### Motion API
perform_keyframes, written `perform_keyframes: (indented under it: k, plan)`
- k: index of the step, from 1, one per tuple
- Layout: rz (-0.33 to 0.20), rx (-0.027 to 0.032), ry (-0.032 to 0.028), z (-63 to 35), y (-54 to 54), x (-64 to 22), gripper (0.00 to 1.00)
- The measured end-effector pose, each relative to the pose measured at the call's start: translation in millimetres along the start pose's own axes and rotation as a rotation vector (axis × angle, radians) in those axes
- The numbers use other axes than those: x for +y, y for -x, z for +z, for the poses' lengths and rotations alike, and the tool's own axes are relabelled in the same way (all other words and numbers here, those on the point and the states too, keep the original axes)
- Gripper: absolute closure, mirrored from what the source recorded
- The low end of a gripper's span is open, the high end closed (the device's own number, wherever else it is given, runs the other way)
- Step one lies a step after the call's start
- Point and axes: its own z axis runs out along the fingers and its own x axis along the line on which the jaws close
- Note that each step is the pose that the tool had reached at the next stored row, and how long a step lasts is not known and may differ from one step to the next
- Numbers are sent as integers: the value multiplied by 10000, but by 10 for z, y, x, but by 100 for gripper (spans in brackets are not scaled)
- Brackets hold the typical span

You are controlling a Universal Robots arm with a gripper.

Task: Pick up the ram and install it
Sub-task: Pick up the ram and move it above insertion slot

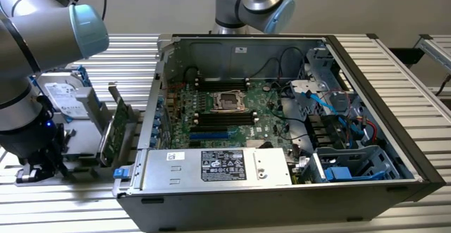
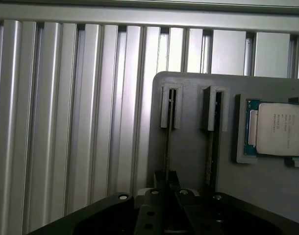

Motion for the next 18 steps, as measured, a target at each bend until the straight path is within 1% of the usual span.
perform_keyframes:
  k: [3, 7, 11, 18]
  plan:
    - [3, 1, -3, -18, -1, 0, 86]
    - [8, 4, 4, -104, -4, 8, 86]
    - [26, 3, 4, -254, -10, 19, 86]
    - [39, 2, 5, -574, -9, 40, 86]
